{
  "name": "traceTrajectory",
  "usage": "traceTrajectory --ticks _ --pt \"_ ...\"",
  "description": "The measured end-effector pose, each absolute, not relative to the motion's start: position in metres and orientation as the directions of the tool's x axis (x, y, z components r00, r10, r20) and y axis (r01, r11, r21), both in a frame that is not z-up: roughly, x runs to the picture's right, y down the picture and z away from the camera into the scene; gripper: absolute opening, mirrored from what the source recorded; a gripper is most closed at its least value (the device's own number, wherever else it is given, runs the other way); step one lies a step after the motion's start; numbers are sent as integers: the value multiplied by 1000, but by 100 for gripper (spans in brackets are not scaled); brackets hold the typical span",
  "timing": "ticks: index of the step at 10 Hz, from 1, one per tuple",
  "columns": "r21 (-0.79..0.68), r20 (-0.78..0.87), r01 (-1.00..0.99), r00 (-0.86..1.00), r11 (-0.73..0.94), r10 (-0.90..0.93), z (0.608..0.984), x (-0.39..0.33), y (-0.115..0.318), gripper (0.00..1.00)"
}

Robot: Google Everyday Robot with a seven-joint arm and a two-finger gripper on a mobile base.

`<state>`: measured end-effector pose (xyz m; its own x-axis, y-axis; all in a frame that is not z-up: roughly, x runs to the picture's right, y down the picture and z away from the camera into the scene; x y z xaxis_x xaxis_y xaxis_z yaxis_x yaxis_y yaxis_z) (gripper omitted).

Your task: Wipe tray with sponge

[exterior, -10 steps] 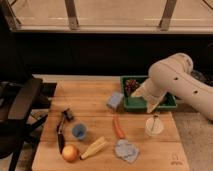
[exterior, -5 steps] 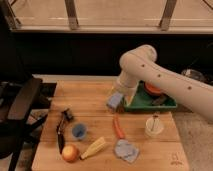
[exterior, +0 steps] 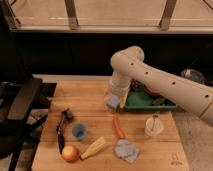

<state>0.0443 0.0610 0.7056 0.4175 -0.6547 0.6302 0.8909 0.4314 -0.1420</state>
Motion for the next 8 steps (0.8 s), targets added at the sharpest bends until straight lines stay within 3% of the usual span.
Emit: traceTrajectory --ticks 2,8 --pt "-177 597 885 444 430 -668 708 51 60 65" --pt "-252 560 820 556 513 -614 778 69 64 65"
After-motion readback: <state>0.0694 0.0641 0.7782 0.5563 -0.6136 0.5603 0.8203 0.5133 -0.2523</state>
